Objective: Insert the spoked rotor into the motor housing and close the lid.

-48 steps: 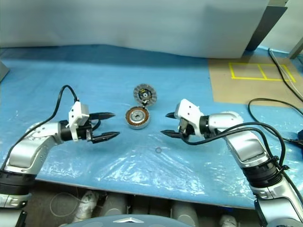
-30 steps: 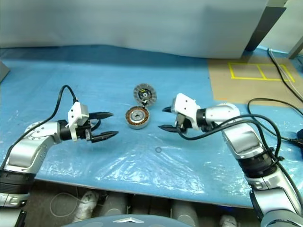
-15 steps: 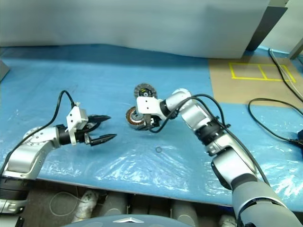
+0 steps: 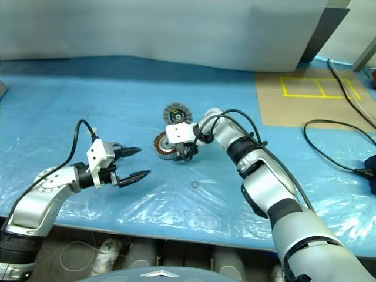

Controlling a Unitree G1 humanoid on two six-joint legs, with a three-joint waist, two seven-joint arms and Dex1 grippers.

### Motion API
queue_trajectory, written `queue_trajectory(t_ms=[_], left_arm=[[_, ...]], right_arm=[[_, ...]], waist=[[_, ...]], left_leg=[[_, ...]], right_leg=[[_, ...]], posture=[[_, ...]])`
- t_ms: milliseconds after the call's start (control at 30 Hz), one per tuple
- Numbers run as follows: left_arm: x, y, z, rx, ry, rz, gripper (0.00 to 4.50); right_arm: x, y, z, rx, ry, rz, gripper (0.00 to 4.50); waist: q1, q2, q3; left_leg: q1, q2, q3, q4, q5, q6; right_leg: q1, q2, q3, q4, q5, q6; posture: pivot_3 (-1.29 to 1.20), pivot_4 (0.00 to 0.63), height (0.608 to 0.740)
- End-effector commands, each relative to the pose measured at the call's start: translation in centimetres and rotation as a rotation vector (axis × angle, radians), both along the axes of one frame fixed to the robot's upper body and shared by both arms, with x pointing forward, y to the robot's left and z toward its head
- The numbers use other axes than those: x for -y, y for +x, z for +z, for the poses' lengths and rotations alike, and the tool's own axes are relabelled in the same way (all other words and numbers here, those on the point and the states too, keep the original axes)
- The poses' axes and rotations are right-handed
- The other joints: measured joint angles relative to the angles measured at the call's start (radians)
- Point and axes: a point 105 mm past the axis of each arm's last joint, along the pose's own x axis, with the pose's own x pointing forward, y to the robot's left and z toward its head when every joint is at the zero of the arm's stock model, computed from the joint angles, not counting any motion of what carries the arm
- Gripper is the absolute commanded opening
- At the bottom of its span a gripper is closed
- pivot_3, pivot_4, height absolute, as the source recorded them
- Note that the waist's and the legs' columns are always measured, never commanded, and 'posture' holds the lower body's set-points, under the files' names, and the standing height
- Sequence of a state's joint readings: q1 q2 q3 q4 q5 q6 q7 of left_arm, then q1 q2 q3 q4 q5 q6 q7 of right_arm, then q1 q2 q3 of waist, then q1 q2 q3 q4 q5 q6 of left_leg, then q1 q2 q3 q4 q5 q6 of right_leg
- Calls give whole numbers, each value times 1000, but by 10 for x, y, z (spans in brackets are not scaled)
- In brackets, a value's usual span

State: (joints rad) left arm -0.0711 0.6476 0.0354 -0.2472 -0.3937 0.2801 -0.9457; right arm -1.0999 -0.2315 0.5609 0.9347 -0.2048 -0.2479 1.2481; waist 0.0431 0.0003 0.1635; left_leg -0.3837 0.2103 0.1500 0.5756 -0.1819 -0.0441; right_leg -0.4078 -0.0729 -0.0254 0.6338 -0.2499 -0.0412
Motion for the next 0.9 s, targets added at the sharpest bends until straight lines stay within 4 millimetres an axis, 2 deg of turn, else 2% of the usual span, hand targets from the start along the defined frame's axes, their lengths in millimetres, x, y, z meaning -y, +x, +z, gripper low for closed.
queue_trajectory(t_ms=[33,200,300,467,567,700,900], left_arm=[[3,-1,6,32,-5,-3,4215],[6,0,9,37,-13,-3,4215],[7,1,9,38,-14,-1,4215],[9,1,7,31,-23,-3,4264],[9,1,4,26,-30,1,4264],[9,-2,0,16,-37,5,4264],[12,-7,-2,3,-41,-2,4264]], right_arm=[[-3,4,7,33,-6,16,3211],[-5,7,3,43,-20,3,3211],[-9,8,-6,89,-41,3,3211],[-9,4,-15,151,-89,72,2111],[3,-6,-24,165,-143,175,2070],[16,-20,-25,177,-168,287,2070],[18,-46,-21,172,-142,387,2070]], waist=[[0,0,0],[1,0,0],[0,0,0],[-5,0,0],[-4,0,0],[3,0,0],[0,0,0]], left_leg=[[0,0,0,1,-1,1],[1,2,0,3,-2,3],[2,2,1,3,-2,3],[3,2,1,3,-2,3],[4,2,2,3,-2,3],[3,2,2,3,-2,4],[2,2,2,2,-2,4]], right_leg=[[-1,0,0,2,0,-1],[-1,0,0,7,-1,-2],[-1,0,0,7,-1,-2],[0,0,1,7,-1,-2],[0,0,1,8,-1,-2],[1,-1,1,6,-1,-2],[0,0,0,6,-1,-2]], posture=[[0,150,740],[0,150,740],[0,150,740],[0,150,740],[0,150,740],[0,150,740],[0,150,740]])
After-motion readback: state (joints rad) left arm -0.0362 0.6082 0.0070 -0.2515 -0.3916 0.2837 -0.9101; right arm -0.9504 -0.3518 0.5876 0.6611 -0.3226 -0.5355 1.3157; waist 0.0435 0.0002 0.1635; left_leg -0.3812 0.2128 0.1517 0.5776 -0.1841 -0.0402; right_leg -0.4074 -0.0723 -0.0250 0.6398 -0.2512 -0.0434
